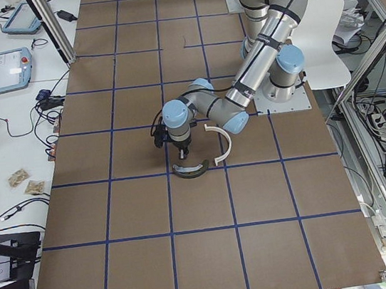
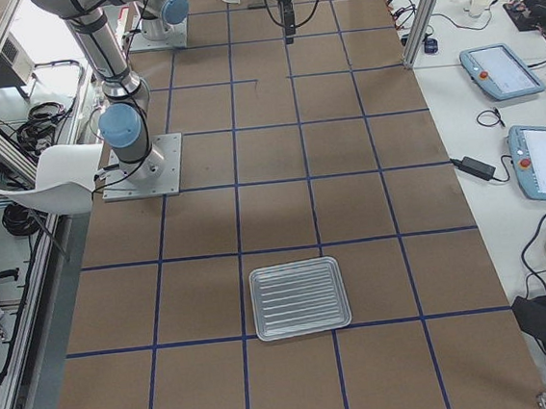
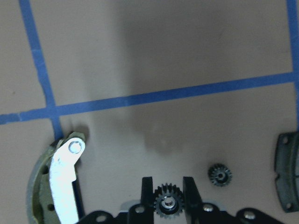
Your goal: Place bearing gear from tray to pile
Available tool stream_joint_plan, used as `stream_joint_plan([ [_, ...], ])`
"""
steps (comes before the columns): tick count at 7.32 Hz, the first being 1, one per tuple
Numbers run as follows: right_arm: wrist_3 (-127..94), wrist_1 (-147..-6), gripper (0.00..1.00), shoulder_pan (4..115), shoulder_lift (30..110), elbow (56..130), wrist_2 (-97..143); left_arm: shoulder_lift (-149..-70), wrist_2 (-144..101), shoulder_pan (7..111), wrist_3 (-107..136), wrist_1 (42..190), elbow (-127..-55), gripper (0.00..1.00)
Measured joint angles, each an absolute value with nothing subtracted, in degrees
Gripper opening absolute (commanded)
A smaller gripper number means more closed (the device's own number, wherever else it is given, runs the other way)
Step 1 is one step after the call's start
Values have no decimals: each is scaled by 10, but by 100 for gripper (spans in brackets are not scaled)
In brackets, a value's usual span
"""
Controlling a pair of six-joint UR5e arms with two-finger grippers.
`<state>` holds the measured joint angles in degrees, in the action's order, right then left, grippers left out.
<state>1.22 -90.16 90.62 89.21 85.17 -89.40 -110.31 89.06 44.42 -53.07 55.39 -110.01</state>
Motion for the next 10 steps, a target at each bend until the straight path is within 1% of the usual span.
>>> stream_joint_plan([
  [2, 12, -903, 100, 906, 892, 853, -894, -1102, 890, 447, -530, 552, -1127, 0],
  [5, 12, -903, 100, 906, 892, 853, -893, -1099, 883, 452, -529, 557, -1131, 0],
  [6, 13, -903, 100, 906, 892, 853, -893, -1098, 875, 458, -528, 560, -1131, 2],
  [7, 13, -903, 100, 906, 892, 853, -893, -1095, 870, 466, -528, 562, -1132, 10],
  [8, 13, -903, 100, 906, 892, 854, -893, -1094, 868, 472, -528, 563, -1133, 35],
  [9, 13, -903, 100, 906, 892, 854, -893, -1095, 866, 474, -529, 561, -1133, 64],
  [10, 13, -903, 100, 906, 892, 854, -893, -1096, 865, 474, -529, 559, -1133, 74],
])
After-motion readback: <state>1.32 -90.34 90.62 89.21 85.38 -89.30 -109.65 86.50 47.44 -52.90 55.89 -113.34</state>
